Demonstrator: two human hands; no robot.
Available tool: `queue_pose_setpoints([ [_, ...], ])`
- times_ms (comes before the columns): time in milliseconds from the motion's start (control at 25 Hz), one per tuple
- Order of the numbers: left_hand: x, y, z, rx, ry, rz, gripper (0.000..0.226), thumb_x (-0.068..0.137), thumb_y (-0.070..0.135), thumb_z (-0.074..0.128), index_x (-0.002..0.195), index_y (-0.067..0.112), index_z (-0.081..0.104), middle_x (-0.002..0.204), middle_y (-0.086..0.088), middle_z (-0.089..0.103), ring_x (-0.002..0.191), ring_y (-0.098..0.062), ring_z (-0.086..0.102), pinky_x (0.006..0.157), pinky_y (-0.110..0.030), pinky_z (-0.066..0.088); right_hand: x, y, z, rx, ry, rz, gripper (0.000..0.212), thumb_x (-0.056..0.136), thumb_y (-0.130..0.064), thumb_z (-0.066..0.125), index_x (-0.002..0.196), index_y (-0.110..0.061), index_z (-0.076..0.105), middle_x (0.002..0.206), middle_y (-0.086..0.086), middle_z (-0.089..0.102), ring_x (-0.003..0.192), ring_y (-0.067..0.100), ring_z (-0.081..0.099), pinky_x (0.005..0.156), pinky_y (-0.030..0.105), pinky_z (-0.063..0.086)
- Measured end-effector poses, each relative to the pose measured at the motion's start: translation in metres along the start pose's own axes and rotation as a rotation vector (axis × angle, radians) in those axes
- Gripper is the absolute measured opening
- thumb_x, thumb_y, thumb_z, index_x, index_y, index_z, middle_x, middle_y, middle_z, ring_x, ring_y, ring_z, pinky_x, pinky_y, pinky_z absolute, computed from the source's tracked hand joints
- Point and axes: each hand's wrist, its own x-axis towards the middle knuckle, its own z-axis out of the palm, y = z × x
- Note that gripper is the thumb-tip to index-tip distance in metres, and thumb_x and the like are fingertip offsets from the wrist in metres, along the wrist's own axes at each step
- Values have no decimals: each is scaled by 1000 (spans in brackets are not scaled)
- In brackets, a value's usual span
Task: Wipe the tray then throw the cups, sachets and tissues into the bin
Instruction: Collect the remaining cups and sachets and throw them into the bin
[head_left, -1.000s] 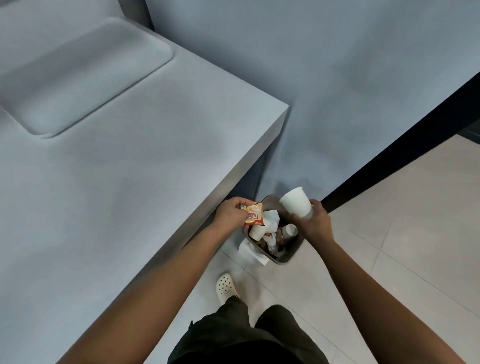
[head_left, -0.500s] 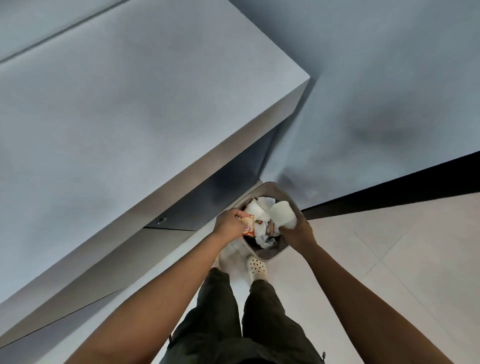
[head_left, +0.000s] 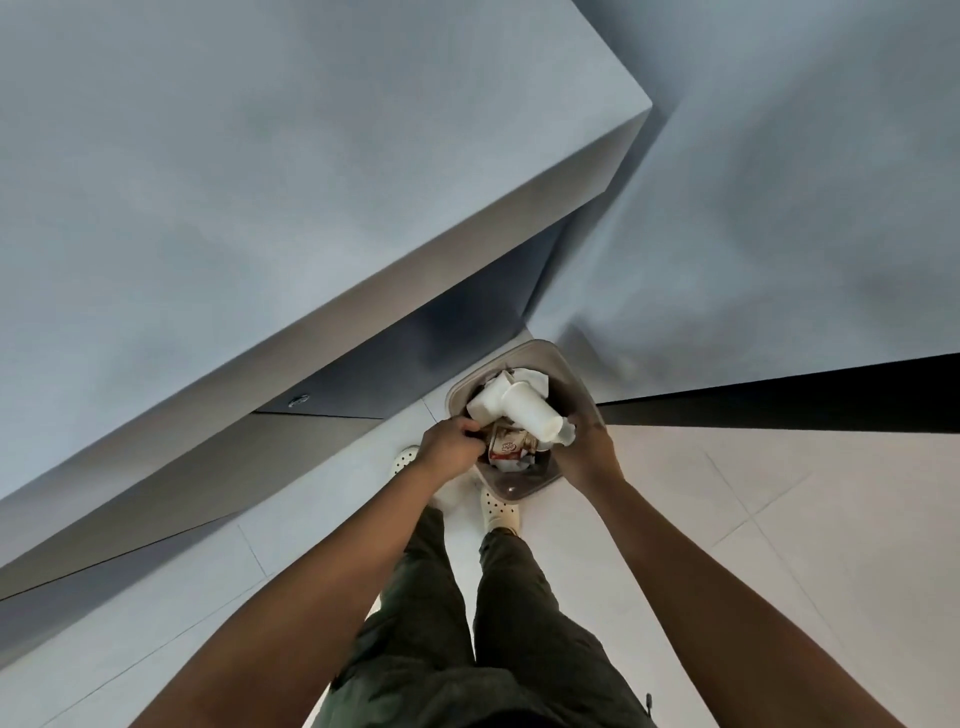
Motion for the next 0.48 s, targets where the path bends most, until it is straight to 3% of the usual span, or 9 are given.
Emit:
queue_pose_setpoints([
  [160, -15, 17, -11, -72, 20, 63, 37, 86, 14, 57, 123, 17, 58, 128, -5, 58, 115, -21, 55, 98, -33, 47, -8, -18, -13, 11, -33, -42, 42, 82, -12, 60, 123, -13, 52, 118, 9, 58, 105, 26, 57, 77, 26, 44],
  [320, -50, 45, -33, -203, 44, 167, 36, 87, 8, 55, 122, 15, 58, 121, -4, 61, 98, -12, 55, 78, -21, 45, -28, -67, -49, 193, 118, -200, 31, 84, -14, 56, 116, -15, 56, 110, 4, 60, 97, 20, 58, 87, 29, 47],
  [480, -104, 69, -75, -264, 79, 353, 33, 88, 12, 56, 120, 19, 57, 106, 4, 59, 92, -7, 56, 78, -22, 46, -62, -142, -90, 357, 233, -500, 27, 87, -11, 57, 114, -14, 57, 106, 5, 57, 79, 14, 54, 71, 15, 46],
])
